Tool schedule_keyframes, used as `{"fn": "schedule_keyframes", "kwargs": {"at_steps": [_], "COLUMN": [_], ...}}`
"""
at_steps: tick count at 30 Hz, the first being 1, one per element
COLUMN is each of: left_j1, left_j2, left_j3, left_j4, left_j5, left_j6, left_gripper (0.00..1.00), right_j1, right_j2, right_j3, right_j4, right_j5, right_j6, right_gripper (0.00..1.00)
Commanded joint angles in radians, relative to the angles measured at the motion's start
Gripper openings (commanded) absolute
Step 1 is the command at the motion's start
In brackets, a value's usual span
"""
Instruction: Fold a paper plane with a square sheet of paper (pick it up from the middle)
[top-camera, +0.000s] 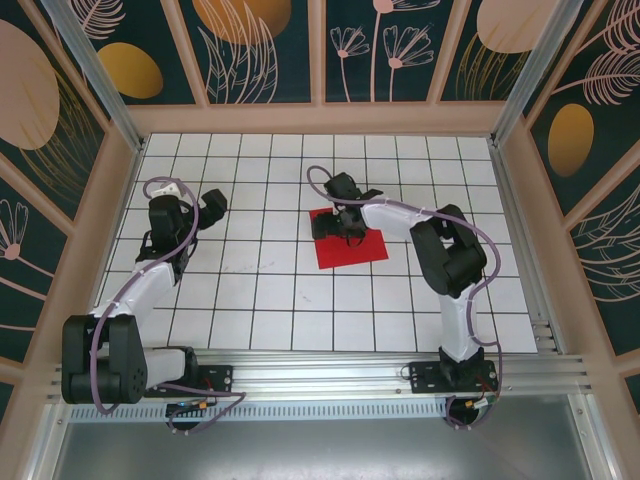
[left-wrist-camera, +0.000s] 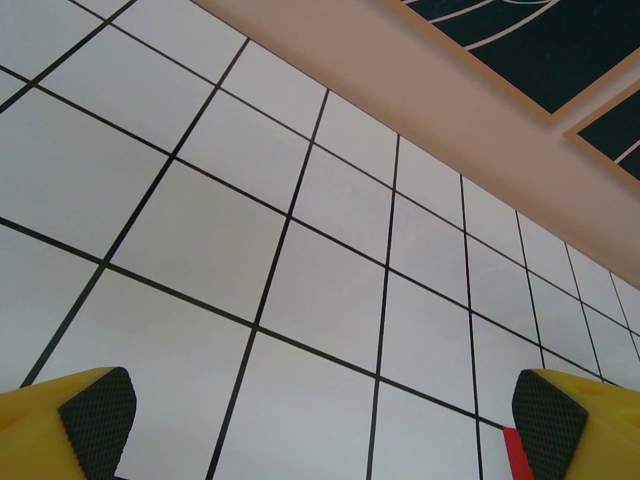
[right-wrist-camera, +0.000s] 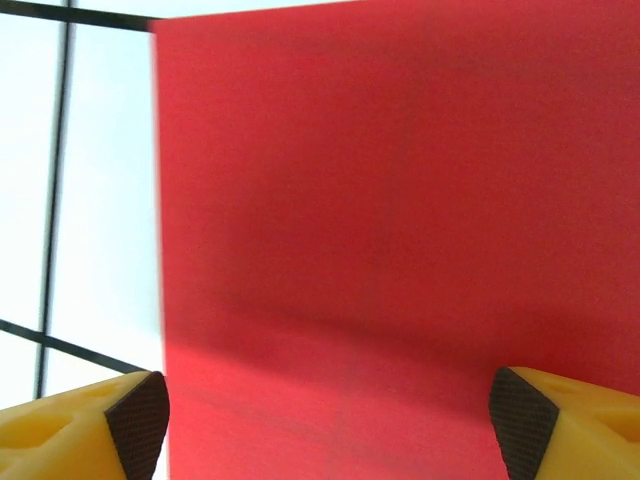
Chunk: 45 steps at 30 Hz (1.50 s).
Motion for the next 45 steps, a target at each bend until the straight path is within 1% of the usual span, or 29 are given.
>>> {"fn": "schedule_keyframes", "kwargs": {"at_steps": [1,4,6,8,21,29,36,45], "left_j1": [0.007,0.007,0.007,0.007,0.007,0.007,0.007,0.007], "left_j2": [0.003,-0.001,-0.001,0.002,0.021,0.028,0.027,0.038], "left_j3": [0.025,0.017,0.011,0.008,0.008,0.009,0.012,0.015], "left_j4": [-0.017,-0.027,-0.027,-0.027,-0.029,-0.033,-0.031,-0.030], "left_j5": [0.009,0.002,0.003,0.004,0.002,0.008,0.007,0.005], "left_j6": [-0.014,-0.005,0.001,0.008,0.023,0.022,0.020,0.021], "left_gripper": [0.98,0.98,0.98,0.98,0.99,0.98,0.98,0.98], "right_j1": [-0.033,-0.035,-0.034,-0.032,-0.026,-0.017,-0.018,-0.018], "right_j2": [-0.051,-0.042,-0.030,-0.012,0.084,0.103,0.127,0.163], "right_j3": [0.063,0.063,0.064,0.076,0.160,0.125,0.054,0.018], "right_j4": [-0.155,-0.171,-0.169,-0.171,-0.212,-0.213,-0.203,-0.198], "right_j5": [0.105,0.146,0.157,0.164,0.114,0.098,0.129,0.137], "right_j6": [0.003,-0.009,-0.026,-0.039,-0.060,-0.068,-0.059,-0.056], "right_gripper": [0.91,0.99,0.99,0.99,0.99,0.99,0.99,0.92]}}
